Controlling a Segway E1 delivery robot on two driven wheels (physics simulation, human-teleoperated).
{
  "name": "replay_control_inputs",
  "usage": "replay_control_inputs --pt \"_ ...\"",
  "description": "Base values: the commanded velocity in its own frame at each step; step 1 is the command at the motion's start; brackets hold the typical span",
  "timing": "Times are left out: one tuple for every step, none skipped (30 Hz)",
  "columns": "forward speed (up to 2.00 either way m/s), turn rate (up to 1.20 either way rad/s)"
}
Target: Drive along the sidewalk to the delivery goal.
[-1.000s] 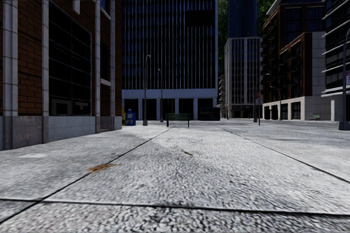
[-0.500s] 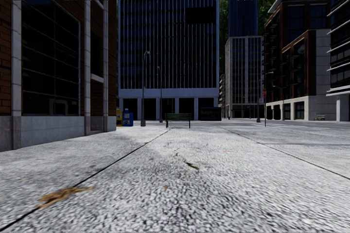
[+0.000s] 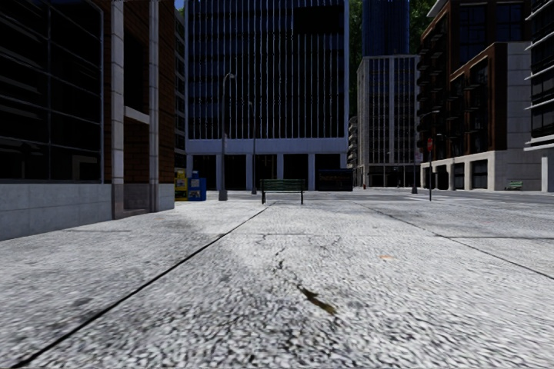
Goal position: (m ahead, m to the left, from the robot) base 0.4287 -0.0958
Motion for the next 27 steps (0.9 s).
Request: replay_control_inputs --pt "1.28 0.00" --pt "1.16 0.00" --pt "1.16 0.00" --pt "1.09 0.00" --pt "1.04 0.00" --pt "1.01 0.00" --pt "0.98 0.00" --pt "0.98 0.00" --pt "0.96 0.00" --pt "0.94 0.00" --pt "0.89 0.00" --pt "0.84 0.00" --pt "0.72 0.00" --pt "0.72 0.00" --pt "0.59 0.00" --pt "0.48 0.00" --pt "0.31 0.00" --pt "0.00 0.00" --pt "0.00 0.00" --pt "0.00 0.00" --pt "0.00 0.00" --pt "0.00 0.00" --pt "0.00 0.00" --pt "0.00 0.00" --pt "0.00 0.00" --pt "0.00 0.00" --pt "0.00 0.00"
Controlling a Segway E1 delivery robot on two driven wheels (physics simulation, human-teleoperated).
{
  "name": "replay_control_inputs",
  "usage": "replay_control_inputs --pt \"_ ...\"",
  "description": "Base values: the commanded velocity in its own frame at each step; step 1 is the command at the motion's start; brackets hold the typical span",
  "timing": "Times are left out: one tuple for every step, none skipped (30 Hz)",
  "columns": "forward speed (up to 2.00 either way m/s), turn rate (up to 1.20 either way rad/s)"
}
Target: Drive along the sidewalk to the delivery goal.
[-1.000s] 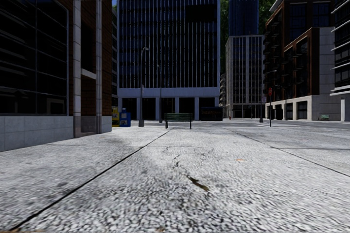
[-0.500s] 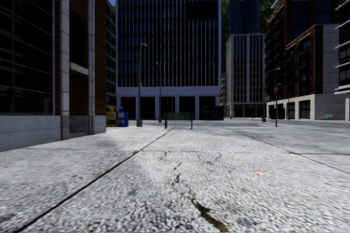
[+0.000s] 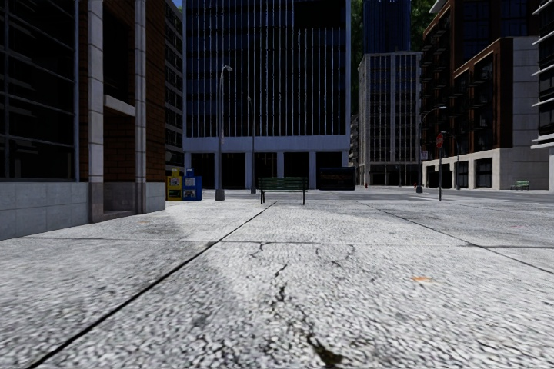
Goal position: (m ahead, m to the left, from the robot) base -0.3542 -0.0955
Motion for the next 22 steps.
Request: replay_control_inputs --pt "0.00 0.00" --pt "0.00 0.00" --pt "0.00 0.00" --pt "0.00 0.00" --pt "0.00 0.00" --pt "0.00 0.00" --pt "0.00 0.00" --pt "0.00 0.00" --pt "0.00 0.00" --pt "0.00 0.00" --pt "0.00 0.00" --pt "0.00 0.00" --pt "0.00 0.00" --pt "0.00 0.00" --pt "0.00 0.00" --pt "0.00 0.00" --pt "0.00 0.00" --pt "0.00 0.00" --pt "0.00 0.00" --pt "0.00 0.00" --pt "0.00 0.00" --pt "0.00 0.00"
